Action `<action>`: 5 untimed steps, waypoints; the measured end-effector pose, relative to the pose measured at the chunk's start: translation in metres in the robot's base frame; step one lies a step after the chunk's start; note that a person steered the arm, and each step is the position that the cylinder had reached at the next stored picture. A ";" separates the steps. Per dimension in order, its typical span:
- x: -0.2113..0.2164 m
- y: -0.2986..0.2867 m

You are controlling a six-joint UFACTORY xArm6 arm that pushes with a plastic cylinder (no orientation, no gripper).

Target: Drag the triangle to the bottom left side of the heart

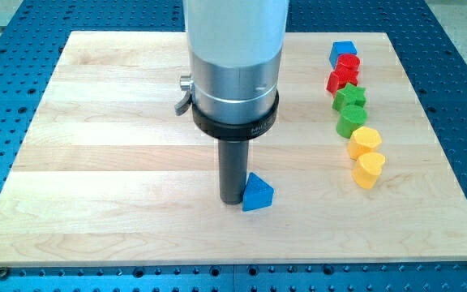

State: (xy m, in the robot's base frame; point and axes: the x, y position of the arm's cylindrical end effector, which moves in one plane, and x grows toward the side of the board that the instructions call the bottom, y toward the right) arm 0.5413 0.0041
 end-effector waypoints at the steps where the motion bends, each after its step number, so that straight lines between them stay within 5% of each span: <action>1: 0.004 0.020; 3: 0.009 0.091; 4: 0.041 0.079; 5: 0.030 0.092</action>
